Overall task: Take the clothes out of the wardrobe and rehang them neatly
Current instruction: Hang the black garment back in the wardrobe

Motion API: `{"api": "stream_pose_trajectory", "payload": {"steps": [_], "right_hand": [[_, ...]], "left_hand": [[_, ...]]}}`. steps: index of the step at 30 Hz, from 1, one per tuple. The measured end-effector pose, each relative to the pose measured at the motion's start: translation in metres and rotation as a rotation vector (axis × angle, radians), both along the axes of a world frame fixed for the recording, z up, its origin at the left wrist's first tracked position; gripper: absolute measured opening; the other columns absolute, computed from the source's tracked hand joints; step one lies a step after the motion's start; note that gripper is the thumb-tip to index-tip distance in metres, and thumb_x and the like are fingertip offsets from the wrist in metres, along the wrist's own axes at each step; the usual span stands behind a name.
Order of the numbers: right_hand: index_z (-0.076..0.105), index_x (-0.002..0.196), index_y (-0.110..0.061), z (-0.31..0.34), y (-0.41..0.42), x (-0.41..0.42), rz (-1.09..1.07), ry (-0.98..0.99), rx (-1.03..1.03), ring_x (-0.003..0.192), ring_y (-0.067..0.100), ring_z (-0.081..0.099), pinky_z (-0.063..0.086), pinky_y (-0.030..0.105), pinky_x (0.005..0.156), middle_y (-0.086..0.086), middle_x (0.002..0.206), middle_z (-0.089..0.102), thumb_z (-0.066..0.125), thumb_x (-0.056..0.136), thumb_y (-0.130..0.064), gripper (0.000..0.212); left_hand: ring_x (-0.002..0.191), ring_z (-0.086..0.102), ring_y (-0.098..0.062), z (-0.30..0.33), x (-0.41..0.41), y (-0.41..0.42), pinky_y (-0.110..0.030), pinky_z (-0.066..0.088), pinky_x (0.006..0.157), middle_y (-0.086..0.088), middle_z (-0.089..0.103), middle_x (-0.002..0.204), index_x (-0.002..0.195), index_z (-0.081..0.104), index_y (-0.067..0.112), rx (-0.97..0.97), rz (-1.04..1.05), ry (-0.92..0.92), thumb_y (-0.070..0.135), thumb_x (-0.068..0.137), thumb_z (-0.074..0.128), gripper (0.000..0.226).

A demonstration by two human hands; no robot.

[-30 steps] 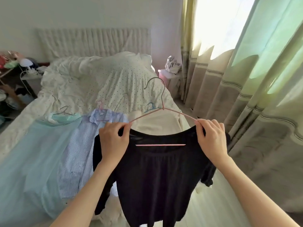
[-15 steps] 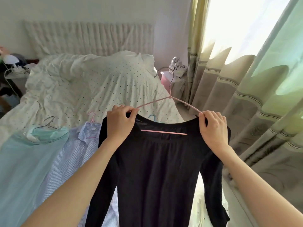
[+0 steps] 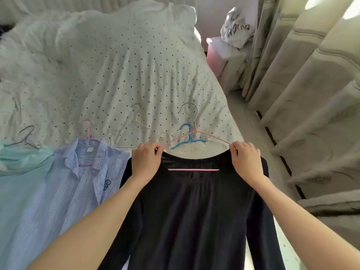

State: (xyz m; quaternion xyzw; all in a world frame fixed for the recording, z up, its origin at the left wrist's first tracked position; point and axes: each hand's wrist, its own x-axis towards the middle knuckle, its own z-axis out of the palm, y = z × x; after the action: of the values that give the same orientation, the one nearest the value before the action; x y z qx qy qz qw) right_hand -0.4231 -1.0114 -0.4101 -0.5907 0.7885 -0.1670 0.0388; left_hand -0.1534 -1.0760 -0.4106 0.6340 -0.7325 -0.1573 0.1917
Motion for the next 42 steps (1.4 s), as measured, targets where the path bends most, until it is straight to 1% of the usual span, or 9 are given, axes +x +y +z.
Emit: {"api": "stream_pose_trajectory", "payload": {"steps": [8, 12, 19, 23, 28, 32, 35, 39, 42], "right_hand": [[0.061, 0.094, -0.003, -0.106, -0.109, -0.042, 0.06, 0.011, 0.104, 0.082, 0.034, 0.051, 0.038, 0.043, 0.074, 0.014, 0.087, 0.063, 0.039, 0.099, -0.021, 0.029], [0.06, 0.094, -0.004, -0.155, -0.107, -0.045, 0.026, -0.017, 0.237, 0.08, 0.032, 0.048, 0.03, 0.038, 0.069, 0.012, 0.086, 0.062, 0.038, 0.099, -0.021, 0.029], [0.063, 0.092, -0.005, -0.174, -0.096, -0.046, 0.024, -0.03, 0.282, 0.081, 0.03, 0.051, 0.03, 0.036, 0.07, 0.012, 0.087, 0.063, 0.043, 0.097, -0.023, 0.027], [0.059, 0.117, -0.007, -0.155, -0.084, -0.048, 0.012, -0.081, 0.354, 0.099, 0.036, 0.054, 0.039, 0.045, 0.083, 0.016, 0.106, 0.063, 0.048, 0.095, -0.024, 0.03], [0.042, 0.136, -0.014, -0.108, -0.059, -0.037, 0.089, -0.094, 0.432, 0.121, 0.029, 0.046, 0.033, 0.039, 0.102, 0.008, 0.132, 0.052, 0.045, 0.096, -0.032, 0.044], [0.044, 0.136, -0.012, -0.052, -0.034, -0.022, 0.174, -0.089, 0.311, 0.13, 0.027, 0.039, 0.026, 0.037, 0.108, 0.006, 0.14, 0.045, 0.05, 0.095, -0.029, 0.045], [0.042, 0.137, -0.015, -0.002, 0.0, -0.009, 0.192, -0.046, 0.229, 0.132, 0.024, 0.036, 0.022, 0.038, 0.11, 0.003, 0.142, 0.042, 0.049, 0.095, -0.032, 0.046], [0.033, 0.143, -0.019, 0.056, 0.065, 0.014, 0.083, -0.06, 0.166, 0.138, 0.02, 0.027, 0.012, 0.038, 0.115, 0.001, 0.147, 0.036, 0.043, 0.096, -0.038, 0.051], [0.026, 0.146, -0.022, 0.087, 0.124, 0.034, -0.043, -0.066, 0.127, 0.142, 0.018, 0.019, 0.006, 0.039, 0.116, -0.001, 0.151, 0.029, 0.039, 0.097, -0.041, 0.054]], "left_hand": [[0.091, 0.052, -0.029, -0.095, -0.045, -0.098, -0.041, 0.039, 0.074, -0.009, 0.059, 0.094, 0.095, 0.063, 0.01, 0.078, 0.048, -0.09, 0.031, 0.096, 0.046, 0.027], [0.094, 0.052, -0.028, -0.136, -0.051, -0.107, -0.038, 0.037, 0.075, -0.005, 0.062, 0.095, 0.092, 0.065, 0.014, 0.164, 0.002, -0.213, 0.033, 0.095, 0.048, 0.026], [0.103, 0.049, -0.024, -0.168, -0.052, -0.098, -0.035, 0.034, 0.081, -0.003, 0.062, 0.111, 0.113, 0.061, 0.019, 0.283, -0.067, -0.329, 0.032, 0.097, 0.042, 0.028], [0.113, 0.047, -0.027, -0.158, -0.044, -0.08, -0.04, 0.037, 0.091, -0.008, 0.053, 0.125, 0.136, 0.043, 0.017, 0.337, -0.154, -0.319, 0.032, 0.095, 0.043, 0.043], [0.132, 0.032, -0.025, -0.11, -0.029, -0.049, -0.04, 0.028, 0.108, -0.009, 0.036, 0.144, 0.143, 0.03, 0.018, 0.316, -0.286, -0.332, 0.031, 0.094, 0.045, 0.053], [0.132, 0.034, -0.029, -0.048, -0.028, -0.038, -0.042, 0.028, 0.108, -0.013, 0.038, 0.143, 0.141, 0.036, 0.013, 0.157, -0.34, -0.252, 0.024, 0.091, 0.052, 0.053], [0.126, 0.044, -0.034, -0.003, -0.028, -0.013, -0.046, 0.036, 0.103, -0.016, 0.048, 0.135, 0.135, 0.044, 0.008, 0.058, -0.36, -0.178, 0.029, 0.089, 0.045, 0.05], [0.123, 0.048, -0.032, 0.03, -0.021, 0.044, -0.047, 0.043, 0.099, -0.015, 0.051, 0.131, 0.131, 0.046, 0.01, 0.041, -0.487, -0.133, 0.037, 0.085, 0.033, 0.055], [0.131, 0.039, -0.03, 0.046, -0.018, 0.08, -0.046, 0.035, 0.106, -0.014, 0.043, 0.139, 0.136, 0.043, 0.012, 0.035, -0.561, -0.101, 0.044, 0.087, 0.029, 0.06]]}}
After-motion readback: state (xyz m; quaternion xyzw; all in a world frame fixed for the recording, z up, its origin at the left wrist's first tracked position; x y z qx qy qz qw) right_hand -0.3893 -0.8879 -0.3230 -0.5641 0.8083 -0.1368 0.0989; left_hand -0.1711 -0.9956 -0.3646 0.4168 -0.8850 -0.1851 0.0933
